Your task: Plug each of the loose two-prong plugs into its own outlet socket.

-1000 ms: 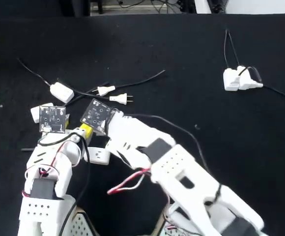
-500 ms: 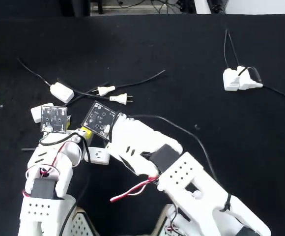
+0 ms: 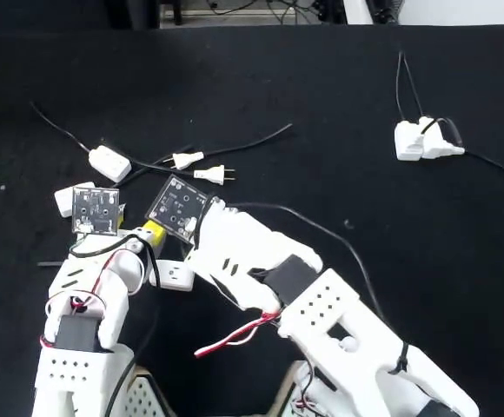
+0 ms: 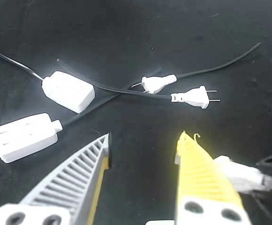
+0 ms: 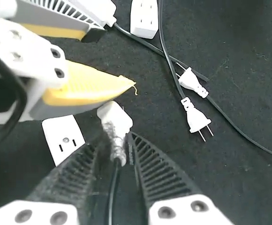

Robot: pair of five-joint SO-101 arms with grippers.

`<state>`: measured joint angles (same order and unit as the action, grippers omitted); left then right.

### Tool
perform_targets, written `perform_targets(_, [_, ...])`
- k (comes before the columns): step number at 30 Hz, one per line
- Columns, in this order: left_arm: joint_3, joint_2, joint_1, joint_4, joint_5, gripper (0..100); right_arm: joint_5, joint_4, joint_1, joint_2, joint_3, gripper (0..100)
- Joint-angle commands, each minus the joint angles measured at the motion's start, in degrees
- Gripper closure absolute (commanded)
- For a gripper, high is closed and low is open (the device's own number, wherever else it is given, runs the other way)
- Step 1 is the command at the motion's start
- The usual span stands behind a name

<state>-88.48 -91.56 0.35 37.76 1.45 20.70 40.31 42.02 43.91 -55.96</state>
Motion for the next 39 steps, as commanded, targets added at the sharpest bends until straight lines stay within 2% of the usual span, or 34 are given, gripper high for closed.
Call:
perform_targets(1, [0.22, 0.35, -0.57, -0.44, 0.70, 77, -0.70, -1.93, -0.53, 3.12, 1.54, 98.8])
perform_targets(10, [0.40, 0.35, -0.84, -0.53, 0.70, 77, -1.93, -1.85, -0.88, 3.12, 2.24, 98.8])
perform_targets(15, [2.15, 0.35, -7.69, -0.44, -0.09, 77, -2.02, 1.93, -2.37, 3.12, 4.00, 98.8])
perform_targets(18, [2.42, 0.35, -11.30, -0.44, -4.92, 77, -2.20, 2.99, -4.75, 3.03, 5.05, 98.8])
perform_targets(21, [2.42, 0.35, -12.26, 0.00, -5.54, 77, -1.93, 3.78, -5.89, 2.68, 5.58, 98.8])
perform_targets(23, [2.77, 0.35, -11.65, 1.93, -0.79, 77, -2.02, 4.75, -5.89, 2.68, 5.85, 98.8])
perform_targets(25, [4.79, 0.44, -10.59, 7.30, 7.65, 77, -1.93, 6.86, -6.51, 3.03, 6.64, 98.8])
perform_targets(32, [8.40, 0.97, -9.63, 28.84, 30.33, 77, -4.40, 9.14, -16.53, 3.12, 8.13, 98.8])
perform_targets(36, [5.93, 1.05, -6.37, 32.26, 34.02, 76, -5.54, 9.23, -18.73, 3.12, 8.04, 98.8])
perform_targets(39, [-0.13, 1.05, -3.56, 27.78, 33.67, 76, -5.71, 9.23, -19.25, 3.12, 7.52, 98.8])
